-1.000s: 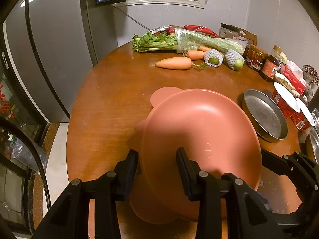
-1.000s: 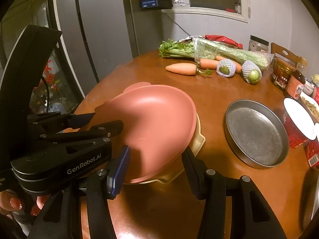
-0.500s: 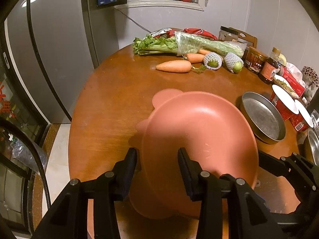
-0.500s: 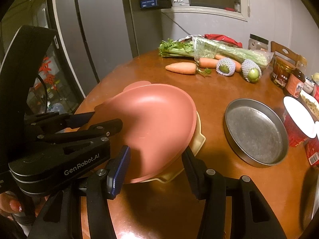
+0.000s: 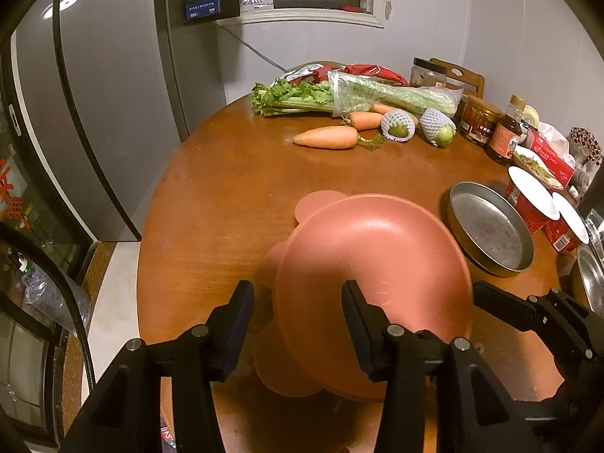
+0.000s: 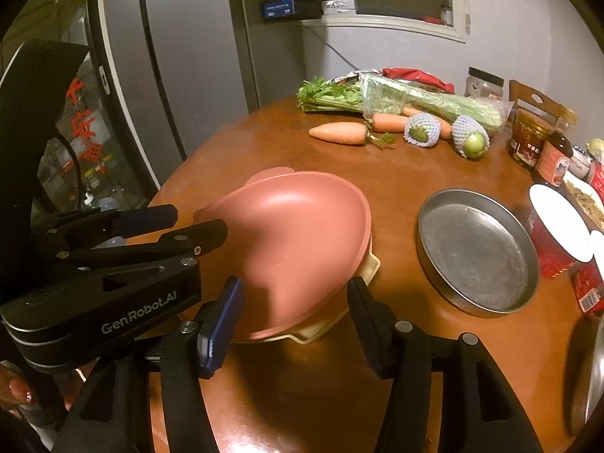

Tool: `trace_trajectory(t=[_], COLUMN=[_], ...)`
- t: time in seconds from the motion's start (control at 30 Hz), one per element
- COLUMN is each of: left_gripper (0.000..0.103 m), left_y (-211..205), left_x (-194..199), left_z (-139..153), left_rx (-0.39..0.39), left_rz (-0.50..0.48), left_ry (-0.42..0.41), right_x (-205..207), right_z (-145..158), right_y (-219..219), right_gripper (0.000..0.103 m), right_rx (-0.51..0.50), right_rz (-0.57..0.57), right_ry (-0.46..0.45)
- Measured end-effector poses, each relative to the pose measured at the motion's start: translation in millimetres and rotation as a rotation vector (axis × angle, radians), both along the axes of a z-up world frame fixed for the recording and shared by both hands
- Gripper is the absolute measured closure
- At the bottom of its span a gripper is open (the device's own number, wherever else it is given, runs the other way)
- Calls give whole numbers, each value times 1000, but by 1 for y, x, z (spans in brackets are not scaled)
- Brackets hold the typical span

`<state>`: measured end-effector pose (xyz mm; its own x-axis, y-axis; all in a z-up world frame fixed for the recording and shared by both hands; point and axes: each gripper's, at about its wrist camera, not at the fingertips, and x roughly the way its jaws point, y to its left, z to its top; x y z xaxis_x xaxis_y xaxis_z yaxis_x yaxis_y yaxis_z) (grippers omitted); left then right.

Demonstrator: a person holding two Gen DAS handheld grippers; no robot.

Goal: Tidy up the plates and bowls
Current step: 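Lower the pink plate onto the shell plate and open the left gripper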

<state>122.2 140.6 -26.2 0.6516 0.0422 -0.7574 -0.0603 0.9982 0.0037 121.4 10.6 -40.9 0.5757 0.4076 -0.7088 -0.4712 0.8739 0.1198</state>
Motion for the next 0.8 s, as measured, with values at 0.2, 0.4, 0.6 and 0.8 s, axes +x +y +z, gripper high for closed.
trace_trajectory(t=[0.2,0.4,0.6,0.8], left_gripper=[54,54,52,47], left_y=[-3,-4,-7,-13], left_x=[-3,-6,-11,-16], left_z=[2,8,15,24], left_rx=[4,6,5,13], left_rz=[-3,2,8,8], left_ry=[-5,-14,-31,-50], right_x=[-3,-6,-9,-14], right_z=[4,9,16,23], right_y=[-1,-5,-12,-19], right_gripper=[42,41,41,41], right_rx=[0,3,11,14], right_rz=[0,-10,-30,-44], right_ry=[-16,-25,-37,-50])
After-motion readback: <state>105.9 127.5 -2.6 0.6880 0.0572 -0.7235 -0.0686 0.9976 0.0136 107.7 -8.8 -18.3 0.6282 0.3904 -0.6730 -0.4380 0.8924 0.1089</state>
